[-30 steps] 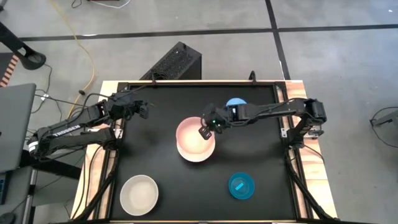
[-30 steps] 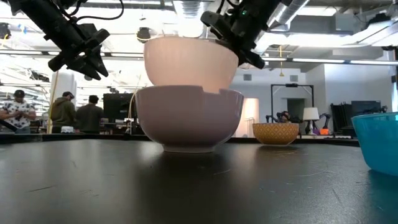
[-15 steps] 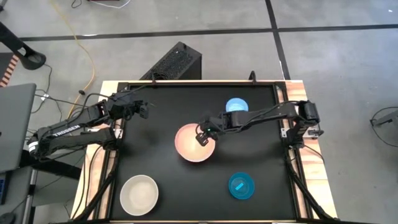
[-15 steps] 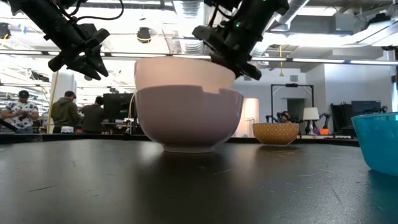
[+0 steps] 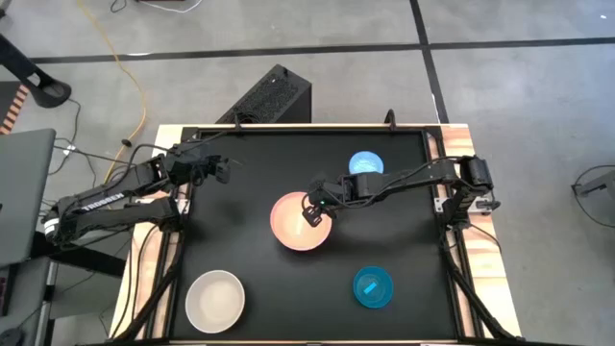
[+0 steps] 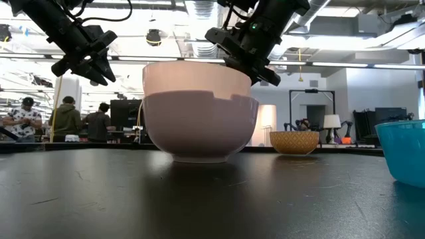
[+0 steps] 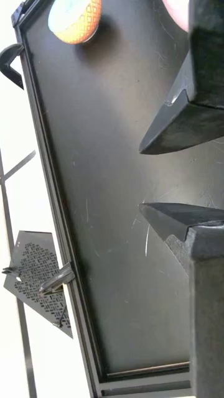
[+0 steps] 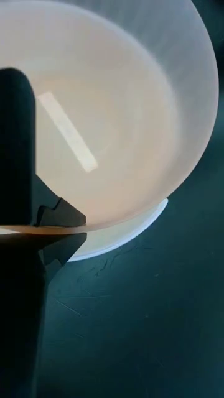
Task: Nest bowls inside each other
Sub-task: Stack the light orange bowl on the white bowl
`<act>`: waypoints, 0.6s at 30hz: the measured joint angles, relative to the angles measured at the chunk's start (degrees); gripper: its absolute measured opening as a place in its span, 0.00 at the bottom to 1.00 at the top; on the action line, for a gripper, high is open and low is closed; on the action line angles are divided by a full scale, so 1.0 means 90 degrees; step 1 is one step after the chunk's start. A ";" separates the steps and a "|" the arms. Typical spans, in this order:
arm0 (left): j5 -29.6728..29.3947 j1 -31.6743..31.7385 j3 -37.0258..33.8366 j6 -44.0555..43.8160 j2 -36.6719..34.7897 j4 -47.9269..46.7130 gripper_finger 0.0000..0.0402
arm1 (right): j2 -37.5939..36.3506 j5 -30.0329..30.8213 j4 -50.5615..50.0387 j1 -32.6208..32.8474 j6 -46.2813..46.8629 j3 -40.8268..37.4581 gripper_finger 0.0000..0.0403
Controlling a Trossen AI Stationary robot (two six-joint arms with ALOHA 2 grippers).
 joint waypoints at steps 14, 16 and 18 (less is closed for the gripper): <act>0.0002 0.0000 0.0000 0.0002 -0.0001 -0.0001 0.31 | 0.0000 -0.0101 -0.0248 0.0014 0.0155 0.0000 0.23; 0.0002 -0.0001 0.0000 0.0006 -0.0001 0.0000 0.31 | 0.0000 -0.0116 -0.0262 0.0014 0.0156 0.0000 0.26; 0.0005 0.0000 0.0000 0.0034 0.0000 -0.0001 0.31 | -0.0019 -0.0114 -0.0246 0.0016 0.0154 0.0000 0.29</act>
